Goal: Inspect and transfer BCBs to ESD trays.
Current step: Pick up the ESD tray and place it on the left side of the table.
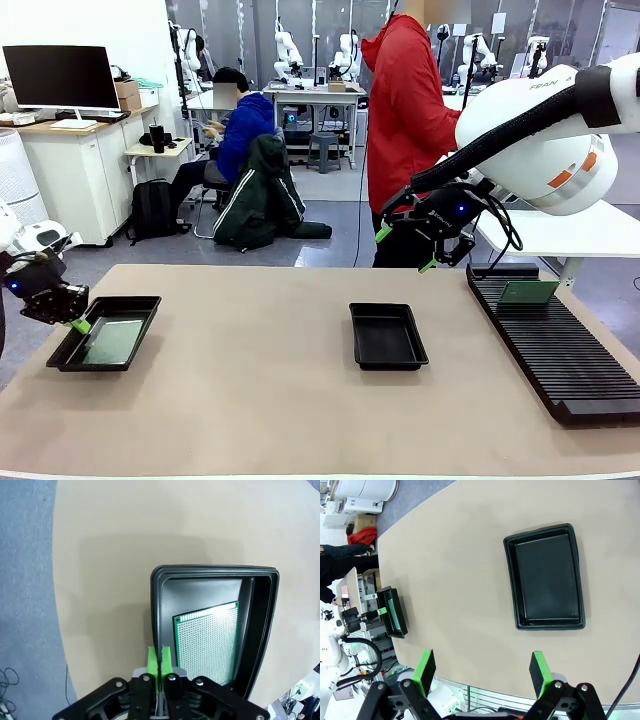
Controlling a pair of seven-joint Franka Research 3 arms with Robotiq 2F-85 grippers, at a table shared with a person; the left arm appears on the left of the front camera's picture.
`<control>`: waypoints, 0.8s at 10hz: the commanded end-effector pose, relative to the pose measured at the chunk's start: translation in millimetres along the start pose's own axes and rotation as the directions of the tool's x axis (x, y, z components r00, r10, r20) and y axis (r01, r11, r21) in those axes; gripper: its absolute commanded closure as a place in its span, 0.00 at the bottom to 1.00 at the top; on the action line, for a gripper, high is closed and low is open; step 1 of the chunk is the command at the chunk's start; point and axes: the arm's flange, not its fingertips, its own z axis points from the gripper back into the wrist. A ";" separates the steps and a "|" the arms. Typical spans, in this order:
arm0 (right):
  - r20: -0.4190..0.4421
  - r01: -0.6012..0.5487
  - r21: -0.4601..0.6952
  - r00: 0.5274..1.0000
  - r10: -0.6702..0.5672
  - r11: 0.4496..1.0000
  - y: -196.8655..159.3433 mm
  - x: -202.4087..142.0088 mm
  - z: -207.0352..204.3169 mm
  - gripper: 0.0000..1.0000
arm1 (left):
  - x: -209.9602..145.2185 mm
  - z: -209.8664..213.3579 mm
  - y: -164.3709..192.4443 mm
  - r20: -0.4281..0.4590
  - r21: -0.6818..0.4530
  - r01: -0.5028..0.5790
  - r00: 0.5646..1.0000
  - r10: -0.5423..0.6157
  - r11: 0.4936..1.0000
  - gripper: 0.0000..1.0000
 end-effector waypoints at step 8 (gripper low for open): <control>0.001 0.017 -0.008 1.000 -0.017 1.000 2.4 1.2 -2.2 0.00 | 2.9 -27.2 1.3 0.038 0.012 -0.017 0.999 0.016 1.000 0.97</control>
